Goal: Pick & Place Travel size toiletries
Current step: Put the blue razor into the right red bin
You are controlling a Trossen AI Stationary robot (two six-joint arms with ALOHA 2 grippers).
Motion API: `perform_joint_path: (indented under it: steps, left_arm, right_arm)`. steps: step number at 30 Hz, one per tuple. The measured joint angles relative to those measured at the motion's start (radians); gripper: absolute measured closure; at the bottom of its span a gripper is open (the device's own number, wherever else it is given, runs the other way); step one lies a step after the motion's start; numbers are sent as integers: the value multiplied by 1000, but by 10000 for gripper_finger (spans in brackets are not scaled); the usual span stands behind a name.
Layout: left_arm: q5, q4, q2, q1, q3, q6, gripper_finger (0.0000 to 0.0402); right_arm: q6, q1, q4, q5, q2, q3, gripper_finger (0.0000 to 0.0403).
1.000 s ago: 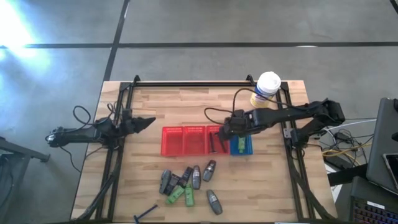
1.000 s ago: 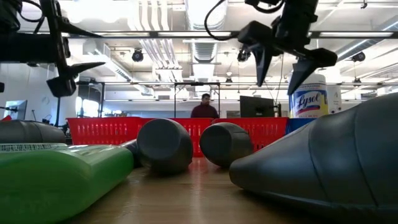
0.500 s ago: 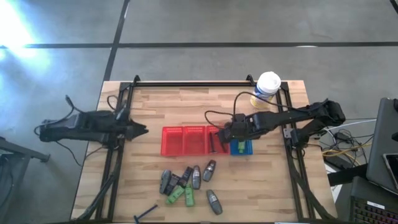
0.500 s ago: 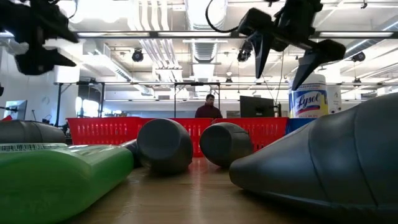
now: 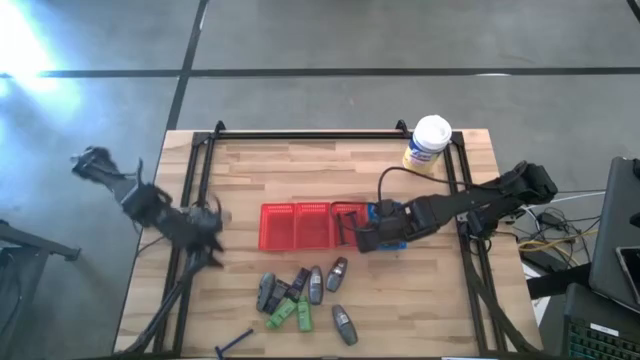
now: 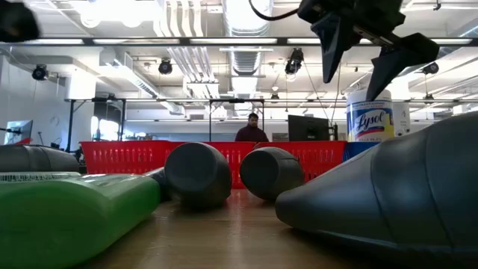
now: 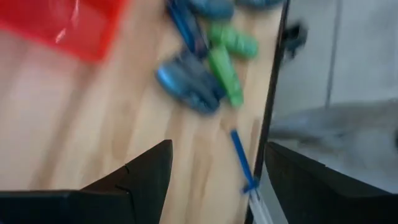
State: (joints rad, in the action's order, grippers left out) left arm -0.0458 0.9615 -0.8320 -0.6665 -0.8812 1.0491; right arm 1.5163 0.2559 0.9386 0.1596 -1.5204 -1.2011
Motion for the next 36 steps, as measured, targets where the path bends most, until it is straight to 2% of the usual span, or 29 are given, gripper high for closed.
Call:
perform_joint_path:
  steps: [5, 8, 11, 15, 19, 22, 26, 31, 36]
  left_arm:
    - [-206, -2, -191, -293, -35, 334, 142]
    - [-230, -8, -329, -381, -81, 498, 142]
    - [-198, -1, -507, -423, -150, 489, 142]
    - [-117, 5, -733, -431, -301, 329, 142]
    - [-86, 56, -917, -434, -449, 275, 142]
    - [-97, 65, -990, -441, -545, 257, 142]
    - [-140, 74, -1042, -450, -609, 285, 142]
    - [-150, 75, -1048, -449, -598, 416, 142]
    - [-80, 58, -1047, -449, -565, 521, 142]
  right_arm:
    - [-104, 14, -1, -1, 0, -1, 42]
    - [-171, 17, -2, -1, 0, -1, 40]
    - [-230, 17, -2, -1, 0, -1, 39]
    - [-277, 17, -1, 0, 0, 0, 39]
    - [-297, 17, -1, 6, 0, 1, 39]
    - [-303, 17, -1, 26, 0, 1, 39]
    - [-316, 17, -2, 27, 0, 1, 39]
    - [-324, 17, -2, 29, 0, 4, 39]
    - [-324, 17, -2, 31, 0, 6, 40]
